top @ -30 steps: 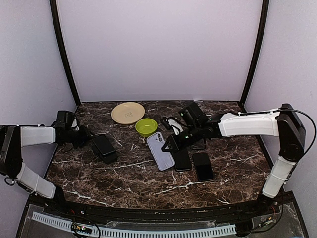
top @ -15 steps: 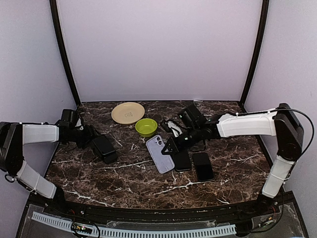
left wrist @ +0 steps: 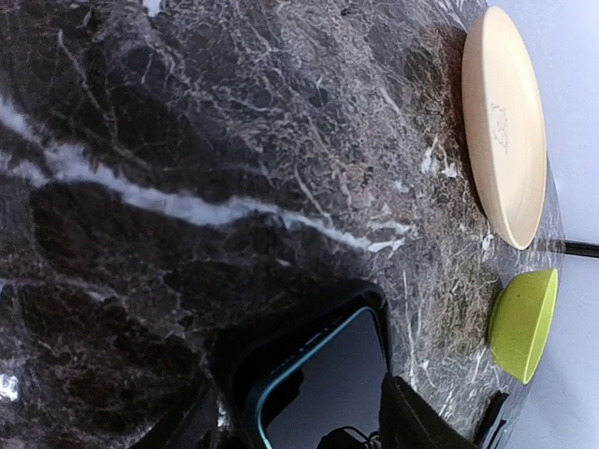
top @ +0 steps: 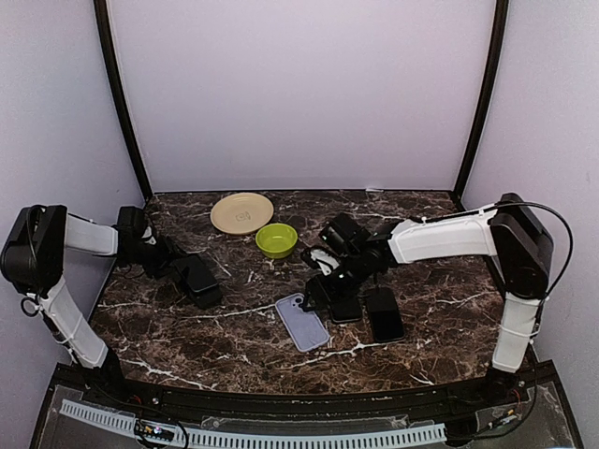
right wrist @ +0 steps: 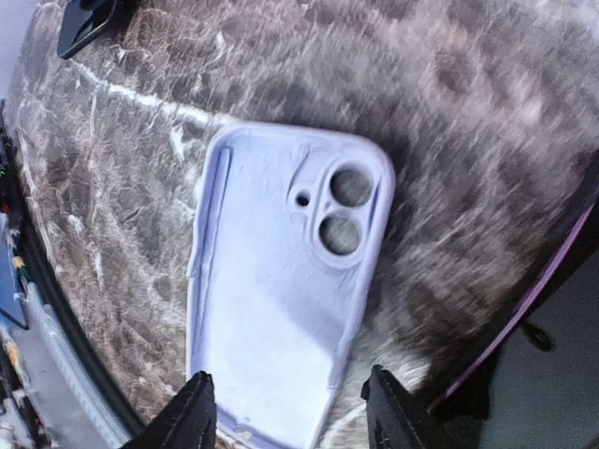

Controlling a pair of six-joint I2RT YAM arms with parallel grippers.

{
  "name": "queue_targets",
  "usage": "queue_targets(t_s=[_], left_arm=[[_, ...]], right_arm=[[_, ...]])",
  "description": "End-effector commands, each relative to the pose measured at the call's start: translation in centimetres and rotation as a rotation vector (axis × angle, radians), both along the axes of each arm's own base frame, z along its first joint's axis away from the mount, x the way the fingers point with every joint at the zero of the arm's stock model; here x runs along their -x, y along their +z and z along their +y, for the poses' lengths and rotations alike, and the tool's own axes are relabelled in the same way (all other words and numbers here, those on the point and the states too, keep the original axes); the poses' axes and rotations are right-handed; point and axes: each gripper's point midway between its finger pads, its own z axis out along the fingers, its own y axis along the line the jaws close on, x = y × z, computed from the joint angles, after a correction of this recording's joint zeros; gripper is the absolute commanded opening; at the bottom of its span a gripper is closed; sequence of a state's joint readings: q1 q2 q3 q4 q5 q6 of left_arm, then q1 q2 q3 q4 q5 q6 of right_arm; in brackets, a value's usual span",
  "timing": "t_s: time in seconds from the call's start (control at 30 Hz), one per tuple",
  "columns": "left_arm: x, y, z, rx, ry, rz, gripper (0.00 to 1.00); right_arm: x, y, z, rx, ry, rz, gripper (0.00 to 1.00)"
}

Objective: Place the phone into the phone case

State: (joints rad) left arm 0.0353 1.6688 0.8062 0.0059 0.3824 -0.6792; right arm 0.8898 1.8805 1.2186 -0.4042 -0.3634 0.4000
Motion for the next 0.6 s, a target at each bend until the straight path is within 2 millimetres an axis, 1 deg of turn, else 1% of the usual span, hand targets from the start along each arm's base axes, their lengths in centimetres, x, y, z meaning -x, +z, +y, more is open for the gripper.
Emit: queue_targets(t_s=[0.0,0.1,0.13,0.27,0.3,0.33,0.37,0.4,0.43,0.47,0.5,0.53,0.57], left_arm=[[-0.9,0.4,-0.9,0.01,-0.06,-0.036,0.59],[-0.7,0.0,-1.5,0.002,-0.086,-0.029,0.54],[-0.4,-0.2,-2.7,0.0,-0.118,-0.025,0.52],[0.6,-1.0,-4.8,-0.047,-0.185,-0.006,0.48],[0.8,-1.2,-4.9,-0.059,-0.189,-0.003,0.47],[1.0,-1.3,-5.5,-0.065,-0.206,-0.002,0.45],[1.3,-1.5,-5.7,-0.074,-0.211,0.001,0.44],[2.2,-1.9,-6.3,-0.08,-0.227,0.023,0.44],[2.8,-1.9,-6.9,-0.086,-0.237,0.029,0.43],[3.7,-2.4,-7.2,-0.088,-0.241,0.049,0.43],[4.4,-2.1,-8.1,-0.078,-0.244,0.049,0.43],[5.5,-2.7,-8.5,-0.074,-0.25,0.067,0.43],[6.2,-2.1,-9.6,-0.064,-0.261,0.06,0.43]], right_arm=[[-4.5,2.8,0.4,0.11,-0.074,-0.228,0.64],[-6.1,4.5,2.0,0.136,-0.088,-0.358,0.66],[-6.5,5.2,2.8,0.129,-0.083,-0.397,0.66],[-7.8,7.2,7.1,0.034,-0.052,-0.507,0.67],[-8.0,7.4,7.9,0.02,-0.046,-0.522,0.67],[-8.3,7.7,8.7,0.008,-0.041,-0.538,0.67],[-8.5,7.7,9.3,0.003,-0.04,-0.548,0.67],[-8.7,8.1,10.1,-0.013,-0.037,-0.554,0.67],[-8.6,8.0,10.8,-0.023,-0.028,-0.548,0.67],[-8.4,7.8,11.4,-0.03,-0.018,-0.538,0.68],[-8.2,7.6,11.9,-0.036,-0.01,-0.529,0.67],[-8.0,7.4,12.4,-0.039,-0.005,-0.524,0.68],[-7.7,7.0,12.8,-0.038,0.002,-0.516,0.68]])
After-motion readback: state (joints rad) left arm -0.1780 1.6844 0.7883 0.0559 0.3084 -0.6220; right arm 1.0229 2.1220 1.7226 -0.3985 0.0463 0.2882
